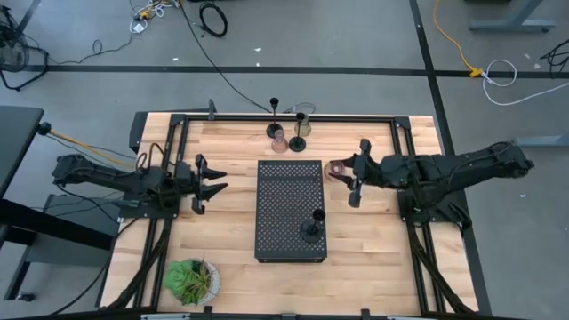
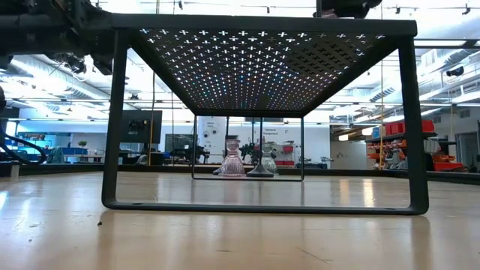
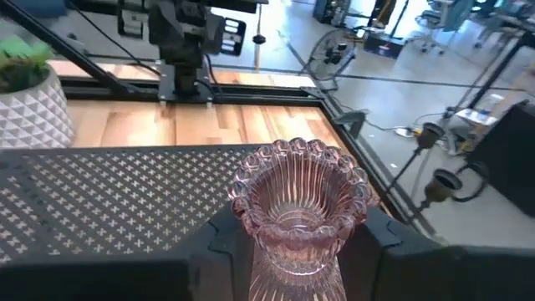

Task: Pick & Place candle stick holders
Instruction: Put the bottom pink glass candle holder on the shelf

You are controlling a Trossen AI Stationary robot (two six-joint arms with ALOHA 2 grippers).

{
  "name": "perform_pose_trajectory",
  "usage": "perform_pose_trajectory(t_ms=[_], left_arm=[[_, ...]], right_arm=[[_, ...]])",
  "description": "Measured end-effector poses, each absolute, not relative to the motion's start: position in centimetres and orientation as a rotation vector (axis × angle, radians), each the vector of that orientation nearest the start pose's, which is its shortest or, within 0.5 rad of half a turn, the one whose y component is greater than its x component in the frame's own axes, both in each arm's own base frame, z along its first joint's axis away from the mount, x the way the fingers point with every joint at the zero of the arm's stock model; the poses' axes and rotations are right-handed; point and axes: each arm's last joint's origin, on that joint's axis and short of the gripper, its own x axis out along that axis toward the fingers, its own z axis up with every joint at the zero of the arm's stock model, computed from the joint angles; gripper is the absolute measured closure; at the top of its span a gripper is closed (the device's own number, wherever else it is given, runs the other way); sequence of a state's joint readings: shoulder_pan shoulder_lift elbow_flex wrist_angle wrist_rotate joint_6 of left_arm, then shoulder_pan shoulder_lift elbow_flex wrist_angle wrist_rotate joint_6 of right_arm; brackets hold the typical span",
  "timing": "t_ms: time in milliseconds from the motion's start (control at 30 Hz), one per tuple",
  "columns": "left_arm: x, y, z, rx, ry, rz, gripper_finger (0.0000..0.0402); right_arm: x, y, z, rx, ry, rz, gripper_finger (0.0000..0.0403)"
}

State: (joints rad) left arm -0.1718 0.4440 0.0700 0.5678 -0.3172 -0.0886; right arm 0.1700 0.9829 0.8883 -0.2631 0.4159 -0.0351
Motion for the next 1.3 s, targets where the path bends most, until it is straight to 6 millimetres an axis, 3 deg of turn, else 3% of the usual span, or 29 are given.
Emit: perform_pose_trajectory(t_ms=[167, 433, 633, 867, 1300], left_arm=[[13.9, -1.5, 20.3, -0.074, -0.190, 0.137, 0.0231], [18.1, -2.2, 23.1, 0.016, -0.135, 0.143, 0.0193], [22.1, -2.1, 24.0, 0.100, -0.054, 0.219, 0.0152], [25.8, -0.7, 23.8, 0.114, 0.010, 0.285, 0.0135], [31.7, 0.1, 25.0, 0.080, -0.005, 0.162, 0.0133]], right_arm=[[21.4, 1.2, 33.1, -0.110, 0.309, -0.201, 0.0282], [21.7, -0.2, 33.8, -0.067, 0.229, -0.126, 0.0282], [22.1, -0.1, 34.0, -0.038, 0.192, -0.055, 0.0282], [23.4, -0.1, 33.3, -0.009, 0.209, -0.031, 0.0282], [24.2, 0.0, 32.8, -0.007, 0.219, -0.004, 0.0280]])
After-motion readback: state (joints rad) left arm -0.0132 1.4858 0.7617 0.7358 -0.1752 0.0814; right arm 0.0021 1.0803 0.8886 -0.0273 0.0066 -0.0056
